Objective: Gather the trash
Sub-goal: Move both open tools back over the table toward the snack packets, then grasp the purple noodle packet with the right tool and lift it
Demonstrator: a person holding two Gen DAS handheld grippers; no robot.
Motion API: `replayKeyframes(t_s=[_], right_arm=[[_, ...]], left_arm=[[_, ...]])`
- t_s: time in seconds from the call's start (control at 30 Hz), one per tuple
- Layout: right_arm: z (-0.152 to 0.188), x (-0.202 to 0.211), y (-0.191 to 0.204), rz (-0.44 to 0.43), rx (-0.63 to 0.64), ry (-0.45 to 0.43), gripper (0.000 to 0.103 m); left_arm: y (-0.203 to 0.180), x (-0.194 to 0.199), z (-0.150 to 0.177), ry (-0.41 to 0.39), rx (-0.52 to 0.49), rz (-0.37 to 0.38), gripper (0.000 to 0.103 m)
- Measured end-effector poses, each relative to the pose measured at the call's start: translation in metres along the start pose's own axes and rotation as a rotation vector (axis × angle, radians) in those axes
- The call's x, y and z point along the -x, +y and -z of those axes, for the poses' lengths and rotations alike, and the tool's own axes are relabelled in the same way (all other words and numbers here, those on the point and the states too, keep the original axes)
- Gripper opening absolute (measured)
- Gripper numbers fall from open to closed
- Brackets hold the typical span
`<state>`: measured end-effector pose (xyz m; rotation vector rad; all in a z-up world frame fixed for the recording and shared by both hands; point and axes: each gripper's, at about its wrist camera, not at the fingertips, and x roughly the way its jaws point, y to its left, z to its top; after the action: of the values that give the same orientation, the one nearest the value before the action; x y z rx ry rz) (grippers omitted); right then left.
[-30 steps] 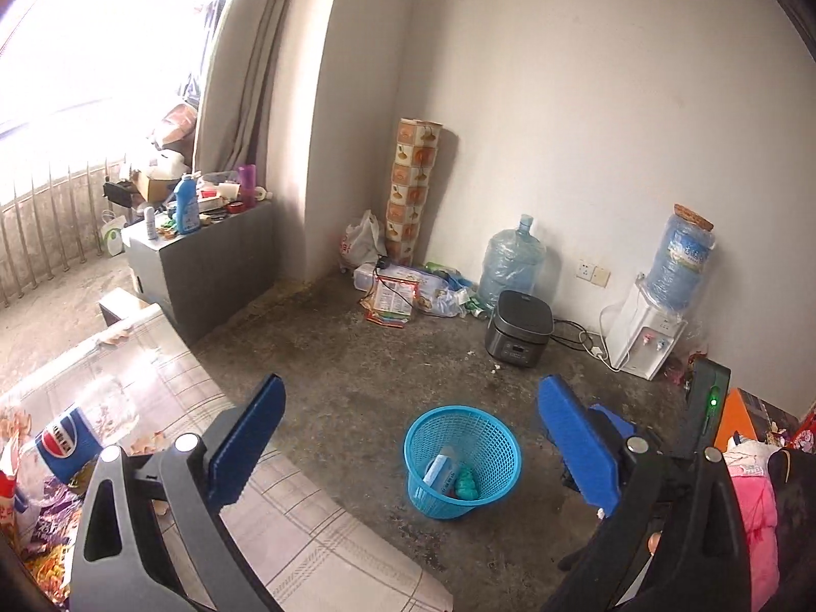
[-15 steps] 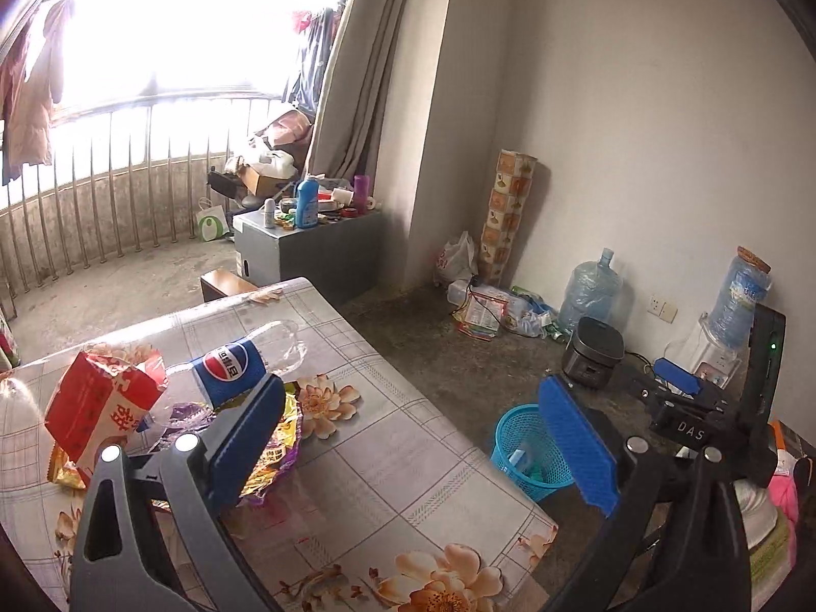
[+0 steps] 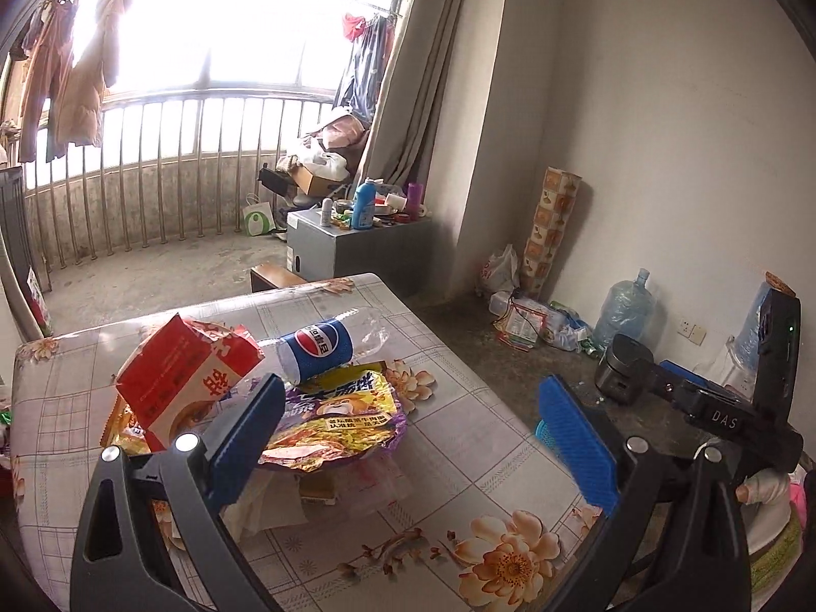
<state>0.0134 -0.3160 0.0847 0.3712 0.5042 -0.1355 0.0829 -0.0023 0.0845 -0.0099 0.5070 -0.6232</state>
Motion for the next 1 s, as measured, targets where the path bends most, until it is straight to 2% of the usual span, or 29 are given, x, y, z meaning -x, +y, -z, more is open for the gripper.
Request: replayKeyframes(t_s=[0.1, 0.3, 0.7, 0.87, 1.0], right_arm=[[0.005, -0.001, 0.006, -0.025, -0.022, 0.018, 0.095], [0.008, -0.019, 0.018, -0.131, -0.071, 0.095, 0.089], [0.022, -0.058, 0.06, -0.31, -0.137, 0.277, 0.073], [0.017, -0.076, 0.066, -0.351, -0.186, 0.325, 0.068], [0.014, -0.101, 0.065, -0.386, -0.267, 0.374, 0.063]], left_arm=[[0.014, 0.008, 0.005, -0.012, 0.017, -0.039, 0.097], [0.044, 0.028, 0.021, -0.032, 0.076, -0.1, 0.097], [0.104, 0.026, 0.05, 0.012, 0.196, -0.139, 0.071], [0.128, 0.016, 0.063, 0.046, 0.276, -0.105, 0.057], [0.137, 0.008, 0.059, 0.035, 0.303, -0.076, 0.048]])
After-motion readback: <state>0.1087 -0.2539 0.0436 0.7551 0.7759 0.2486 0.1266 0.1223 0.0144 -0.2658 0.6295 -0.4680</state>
